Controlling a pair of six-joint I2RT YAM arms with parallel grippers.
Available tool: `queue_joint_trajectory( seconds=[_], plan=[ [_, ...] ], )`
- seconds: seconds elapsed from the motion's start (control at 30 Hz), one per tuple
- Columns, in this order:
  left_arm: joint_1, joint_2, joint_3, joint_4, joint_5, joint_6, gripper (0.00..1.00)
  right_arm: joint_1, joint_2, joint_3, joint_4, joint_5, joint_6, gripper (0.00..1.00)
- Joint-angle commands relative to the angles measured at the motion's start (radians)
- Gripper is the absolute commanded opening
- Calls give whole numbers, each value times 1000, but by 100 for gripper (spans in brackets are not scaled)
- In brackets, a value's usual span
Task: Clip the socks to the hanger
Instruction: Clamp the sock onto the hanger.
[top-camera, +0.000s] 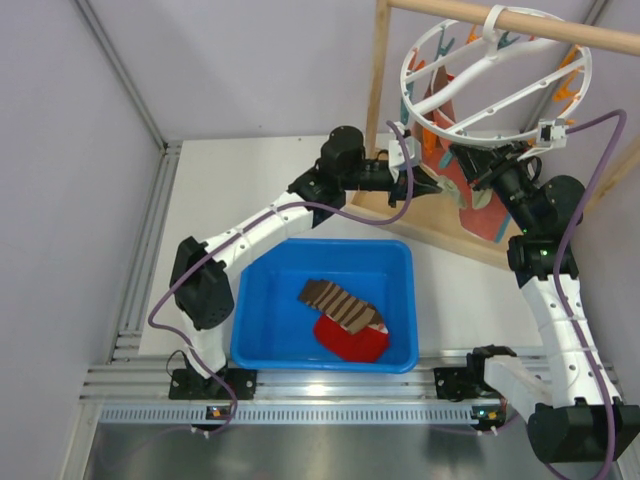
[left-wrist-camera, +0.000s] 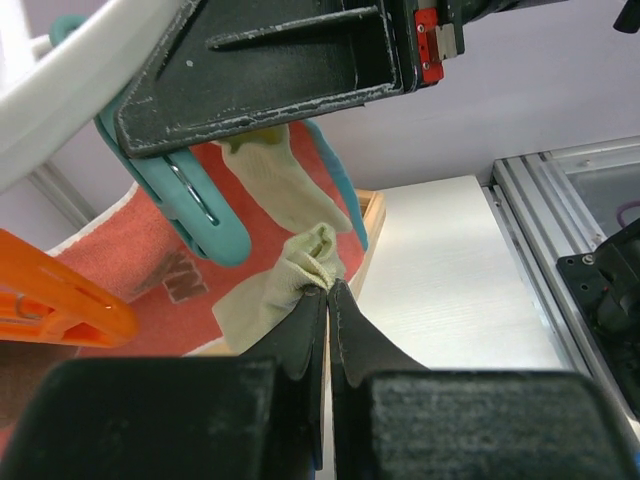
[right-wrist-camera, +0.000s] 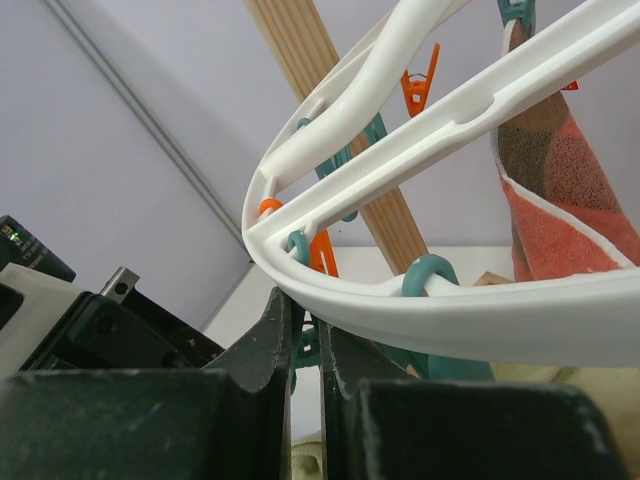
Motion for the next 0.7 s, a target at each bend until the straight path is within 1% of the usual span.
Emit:
queue_joint_trajectory(
  seconds=[0.0, 0.3, 0.67],
  plan=[
    [14, -9, 31, 106, 18, -1, 0, 6, -16, 32, -16, -38, -32, 0],
    [46, -27, 14, 135, 31, -14, 0, 6, -19, 34, -27, -27, -61, 0],
    [54, -41, 6, 178, 55, -40, 0, 5, -22, 29, -38, -12, -81, 0]
  ],
)
